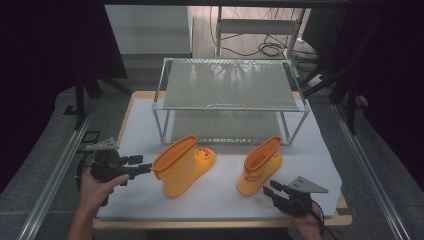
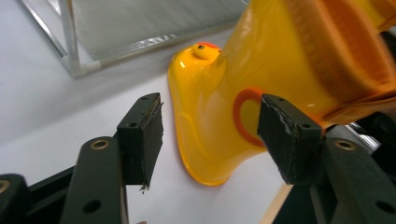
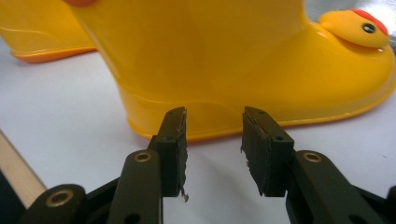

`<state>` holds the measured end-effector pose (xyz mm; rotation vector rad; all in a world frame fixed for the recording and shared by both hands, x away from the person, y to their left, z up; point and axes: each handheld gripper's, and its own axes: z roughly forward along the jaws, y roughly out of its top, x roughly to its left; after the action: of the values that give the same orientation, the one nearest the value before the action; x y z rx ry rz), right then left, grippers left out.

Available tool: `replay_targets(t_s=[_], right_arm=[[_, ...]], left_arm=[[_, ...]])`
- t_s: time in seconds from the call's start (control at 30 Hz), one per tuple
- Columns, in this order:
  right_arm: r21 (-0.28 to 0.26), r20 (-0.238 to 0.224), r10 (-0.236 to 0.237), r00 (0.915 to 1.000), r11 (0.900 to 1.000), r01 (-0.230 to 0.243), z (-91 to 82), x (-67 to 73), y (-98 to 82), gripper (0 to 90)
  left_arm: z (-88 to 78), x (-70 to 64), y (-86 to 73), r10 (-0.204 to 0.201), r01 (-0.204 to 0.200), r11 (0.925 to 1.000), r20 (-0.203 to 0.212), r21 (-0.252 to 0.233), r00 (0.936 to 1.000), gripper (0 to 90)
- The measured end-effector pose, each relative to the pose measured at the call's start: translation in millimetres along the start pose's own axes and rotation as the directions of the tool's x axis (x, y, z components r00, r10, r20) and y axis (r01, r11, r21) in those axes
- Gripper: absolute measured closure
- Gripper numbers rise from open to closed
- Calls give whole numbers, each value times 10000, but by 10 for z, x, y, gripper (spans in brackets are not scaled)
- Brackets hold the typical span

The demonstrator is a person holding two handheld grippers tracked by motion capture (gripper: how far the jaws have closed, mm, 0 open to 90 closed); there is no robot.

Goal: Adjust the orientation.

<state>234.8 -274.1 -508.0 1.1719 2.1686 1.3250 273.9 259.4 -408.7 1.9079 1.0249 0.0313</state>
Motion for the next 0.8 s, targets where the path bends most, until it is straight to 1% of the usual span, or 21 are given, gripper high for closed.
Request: replay_targets(t_s=[0.03,0.17,0.3,0.37,0.4,0.43,0.5,0.57,0.63,0.7,0.73,0.77,0.8], right_arm=[[-10,20,14,10000,10000,-14,0,-9,-2,594],[3,49,50,10000,10000,-50,-2,-24,-3,592],[36,62,11,10000,10000,-11,3,-26,-5,592],[41,43,18,10000,10000,-18,13,-22,-7,591],[58,39,2,10000,10000,-2,16,-23,-8,591],[76,48,-11,10000,10000,11,17,-22,-8,591],[104,43,-37,10000,9999,37,17,-21,-8,591],[109,43,-37,10000,9999,37,15,-20,-8,591],[89,48,-35,10000,10000,35,15,-22,-9,591],[75,45,-16,10000,10000,16,16,-24,-9,591],[79,46,-25,10000,10000,24,16,-25,-9,591],[76,44,-16,10000,10000,16,16,-25,-9,591],[71,43,-16,10000,10000,16,15,-24,-8,591]], left_arm=[[0,3,9,-9,9,10000,4,51,10000,409],[29,42,46,2,-5,9982,48,593,10000,411],[44,74,73,47,-59,9935,109,1139,9999,411],[41,83,88,47,-83,9914,280,1303,9996,410],[38,91,99,33,-103,9901,503,1400,9987,410],[32,104,115,-4,-119,9894,846,1447,9964,408],[17,120,140,-124,-75,9892,1346,1462,9908,405],[-11,113,183,-30,-245,9869,1700,1594,9854,403],[-48,97,239,176,-552,9827,2072,1770,9781,403],[-85,77,302,330,-826,9771,2441,1959,9692,402],[-109,60,345,459,-1012,9723,2525,2105,9665,401],[-121,43,371,503,-1077,9700,2538,2178,9660,401],[-140,23,408,616,-1239,9651,2596,2308,9637,400]])
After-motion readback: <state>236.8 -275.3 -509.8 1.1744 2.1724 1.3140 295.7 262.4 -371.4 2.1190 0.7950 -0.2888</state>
